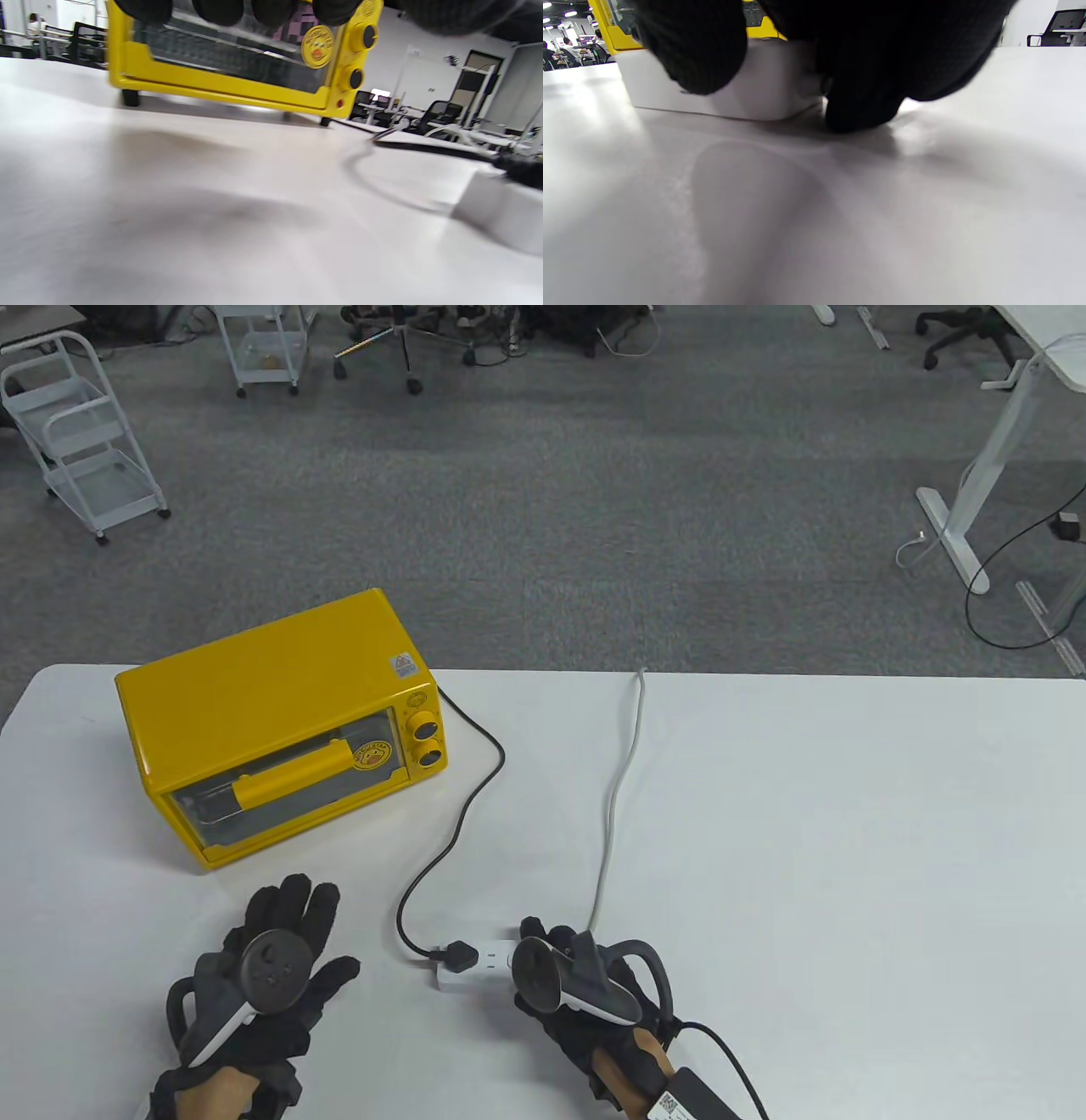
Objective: Plug the oven into the power strip
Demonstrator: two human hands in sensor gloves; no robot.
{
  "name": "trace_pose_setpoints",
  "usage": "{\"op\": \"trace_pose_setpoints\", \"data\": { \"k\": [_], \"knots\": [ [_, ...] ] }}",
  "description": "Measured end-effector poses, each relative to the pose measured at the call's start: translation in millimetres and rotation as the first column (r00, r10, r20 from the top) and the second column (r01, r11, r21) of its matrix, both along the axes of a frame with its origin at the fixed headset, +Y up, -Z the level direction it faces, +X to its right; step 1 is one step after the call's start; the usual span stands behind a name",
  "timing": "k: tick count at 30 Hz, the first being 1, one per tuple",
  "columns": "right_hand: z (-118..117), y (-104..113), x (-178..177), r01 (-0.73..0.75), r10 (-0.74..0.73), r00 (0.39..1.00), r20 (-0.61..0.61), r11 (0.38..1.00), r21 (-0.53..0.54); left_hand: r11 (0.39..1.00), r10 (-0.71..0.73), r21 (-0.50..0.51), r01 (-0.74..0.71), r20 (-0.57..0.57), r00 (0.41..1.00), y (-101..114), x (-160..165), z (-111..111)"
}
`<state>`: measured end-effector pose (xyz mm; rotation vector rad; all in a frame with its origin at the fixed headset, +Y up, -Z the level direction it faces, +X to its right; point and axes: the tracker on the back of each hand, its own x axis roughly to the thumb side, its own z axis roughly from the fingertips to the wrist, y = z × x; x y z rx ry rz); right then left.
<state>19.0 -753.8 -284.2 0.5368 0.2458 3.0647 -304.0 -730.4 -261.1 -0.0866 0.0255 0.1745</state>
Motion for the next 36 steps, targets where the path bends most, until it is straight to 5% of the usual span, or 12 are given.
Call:
{"op": "trace_pose_setpoints", "data": {
  "k": [13, 21, 36],
  "knots": [
    [7, 12, 28, 0.033, -0.032, 0.998, 0.045, 0.999, -0.011, 0.99, -0.031, -0.136, 0.033, 0.016, 0.999, -25, -8, -9],
    [6, 30, 87, 0.103, -0.116, 0.979, 0.167, 0.991, 0.087, 0.992, -0.027, -0.119, 0.031, 0.035, 0.999, -23, -4, -8],
    [8, 17, 185, 0.158, -0.187, 0.915, 0.359, 0.981, 0.109, 0.992, -0.04, -0.121, 0.046, 0.056, 0.998, -23, -1, -10]
  ]
}}
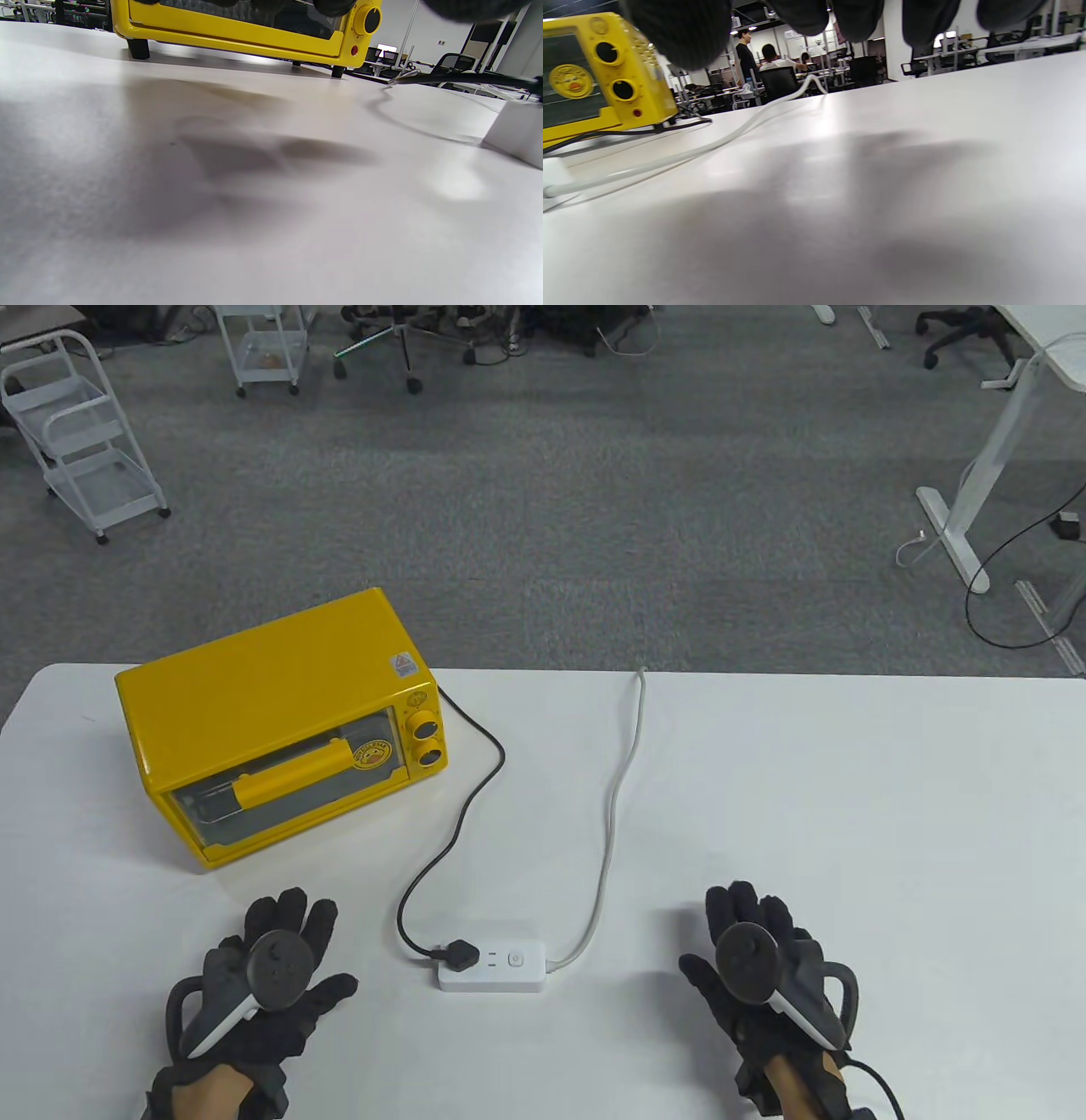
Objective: Plug the oven into the power strip
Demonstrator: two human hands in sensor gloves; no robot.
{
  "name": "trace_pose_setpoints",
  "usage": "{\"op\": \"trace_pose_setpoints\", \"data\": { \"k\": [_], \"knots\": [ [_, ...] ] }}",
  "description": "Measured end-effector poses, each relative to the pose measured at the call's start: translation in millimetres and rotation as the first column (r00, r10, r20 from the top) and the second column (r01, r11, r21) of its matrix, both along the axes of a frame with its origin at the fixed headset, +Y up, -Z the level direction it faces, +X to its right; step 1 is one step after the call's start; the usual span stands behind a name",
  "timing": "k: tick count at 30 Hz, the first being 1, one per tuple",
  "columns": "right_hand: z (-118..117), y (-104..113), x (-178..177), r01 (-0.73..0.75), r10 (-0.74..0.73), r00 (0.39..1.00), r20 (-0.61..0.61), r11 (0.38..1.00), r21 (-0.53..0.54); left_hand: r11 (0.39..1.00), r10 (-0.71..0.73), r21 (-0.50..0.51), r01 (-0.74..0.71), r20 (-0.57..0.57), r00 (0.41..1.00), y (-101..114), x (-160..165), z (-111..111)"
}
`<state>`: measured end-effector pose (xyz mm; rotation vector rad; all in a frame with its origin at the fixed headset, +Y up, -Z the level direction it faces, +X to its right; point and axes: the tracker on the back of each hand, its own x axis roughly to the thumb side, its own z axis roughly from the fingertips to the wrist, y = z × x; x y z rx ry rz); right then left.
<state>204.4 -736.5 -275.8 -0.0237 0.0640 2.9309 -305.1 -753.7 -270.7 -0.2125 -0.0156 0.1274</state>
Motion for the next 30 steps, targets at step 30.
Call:
{"op": "trace_pose_setpoints", "data": {
  "k": [30],
  "knots": [
    [3, -6, -17, -0.045, 0.037, 0.994, -0.098, 0.996, -0.082, 1.0, -0.022, 0.004, 0.022, 0.013, 1.0, -2, 3, -4]
  ]
}}
